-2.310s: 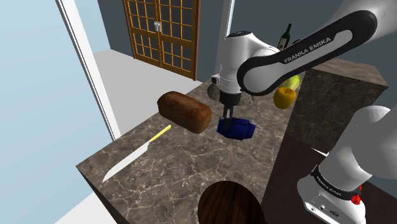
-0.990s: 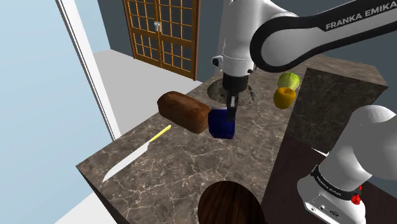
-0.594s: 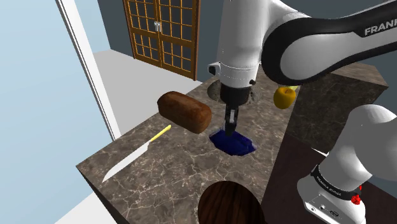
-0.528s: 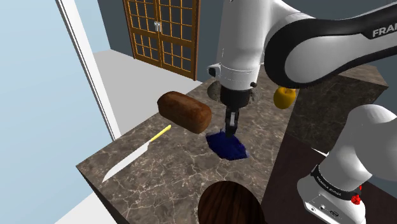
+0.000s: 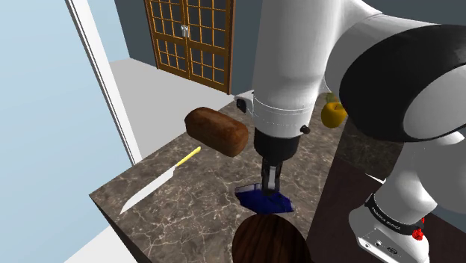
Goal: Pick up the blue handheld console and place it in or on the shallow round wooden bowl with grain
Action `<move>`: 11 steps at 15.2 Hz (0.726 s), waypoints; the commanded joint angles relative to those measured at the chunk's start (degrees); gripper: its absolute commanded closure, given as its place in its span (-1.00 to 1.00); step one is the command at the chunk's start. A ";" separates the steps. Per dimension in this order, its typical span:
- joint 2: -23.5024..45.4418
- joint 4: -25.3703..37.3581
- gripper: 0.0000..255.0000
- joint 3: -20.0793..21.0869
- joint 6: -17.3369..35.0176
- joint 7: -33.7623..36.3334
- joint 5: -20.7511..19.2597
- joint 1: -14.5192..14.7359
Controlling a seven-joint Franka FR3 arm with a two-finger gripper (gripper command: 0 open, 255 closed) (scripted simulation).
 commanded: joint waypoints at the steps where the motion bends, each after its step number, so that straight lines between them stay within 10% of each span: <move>1: 1.23 1.47 1.00 2.23 0.02 3.12 0.43 0.83; 7: 4.03 3.56 1.00 5.69 1.07 7.64 0.31 1.73; 8: 4.03 3.56 -1.00 5.69 1.07 7.64 0.31 1.73; 11: 18.80 15.81 -1.00 19.21 -7.23 35.00 -17.80 -2.04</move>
